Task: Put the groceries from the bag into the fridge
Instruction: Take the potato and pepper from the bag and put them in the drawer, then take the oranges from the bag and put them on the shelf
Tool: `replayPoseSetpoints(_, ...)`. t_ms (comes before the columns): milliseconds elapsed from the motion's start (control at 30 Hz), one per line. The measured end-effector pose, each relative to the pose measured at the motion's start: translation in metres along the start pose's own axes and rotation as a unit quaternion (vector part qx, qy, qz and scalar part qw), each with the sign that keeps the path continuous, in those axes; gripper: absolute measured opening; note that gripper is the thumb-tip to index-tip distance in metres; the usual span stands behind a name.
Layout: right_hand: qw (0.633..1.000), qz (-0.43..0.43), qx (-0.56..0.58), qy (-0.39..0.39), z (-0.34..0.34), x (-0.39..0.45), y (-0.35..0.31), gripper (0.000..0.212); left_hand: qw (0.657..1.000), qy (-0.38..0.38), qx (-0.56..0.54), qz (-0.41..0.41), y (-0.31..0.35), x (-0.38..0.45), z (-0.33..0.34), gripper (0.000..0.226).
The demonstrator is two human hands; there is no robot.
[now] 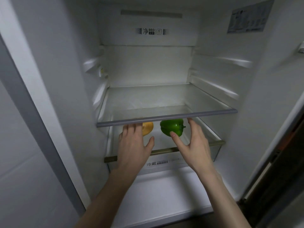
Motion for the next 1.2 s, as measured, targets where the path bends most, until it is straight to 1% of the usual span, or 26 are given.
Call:
replayPoseSetpoints(133,0.998,-0.023,-0.053,0.004,-0.006,-0.021,-0.001,0.076,1.000,0.013,-0.027,0.008,0.004,-0.016,-0.005,0.059)
replayPoseSetpoints(267,0.992,-0.033,-0.119,0.008,-0.016,-0.040,0.003,0.072,0.999,0.011,-0.042,0.025,0.009,-0.035,-0.007,0.059)
replayPoseSetpoints(433,0.973,-0.061,-0.222,0.018,-0.041,-0.065,0.002,0.068,0.997,0.002,-0.063,0.041,0.022,-0.059,-0.008,0.058)
replayPoseSetpoints(567,0.957,-0.064,-0.282,0.021,-0.070,-0.090,-0.004,0.068,0.995,0.000,-0.078,0.067,0.050,-0.078,-0.012,0.056)
replayPoseSetpoints(700,0.942,-0.064,-0.327,0.040,-0.106,-0.119,-0.011,0.068,0.989,0.005,-0.102,0.110,0.090,-0.102,-0.023,0.051)
replayPoseSetpoints(900,0.929,-0.040,-0.355,0.098,-0.175,-0.182,-0.036,0.066,0.979,-0.014,-0.133,0.156,0.149,-0.148,-0.052,0.056)
replayPoseSetpoints(1067,0.914,-0.024,-0.372,0.162,-0.244,-0.261,-0.056,0.062,0.963,-0.025,-0.171,0.207,0.201,-0.204,-0.086,0.051)
replayPoseSetpoints(1200,0.889,0.029,-0.413,0.195,-0.303,-0.340,-0.071,0.062,0.944,-0.040,-0.223,0.239,0.245,-0.262,-0.110,0.054)
Point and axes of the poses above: each hand's wrist, its own x-axis towards the middle knuckle, its own z-axis out of the palm, y = z × x, the point moved 6 cm from there along x, towards the middle knuckle, and after that the axes turned 8 degrees about x, right-handed, at the moved point
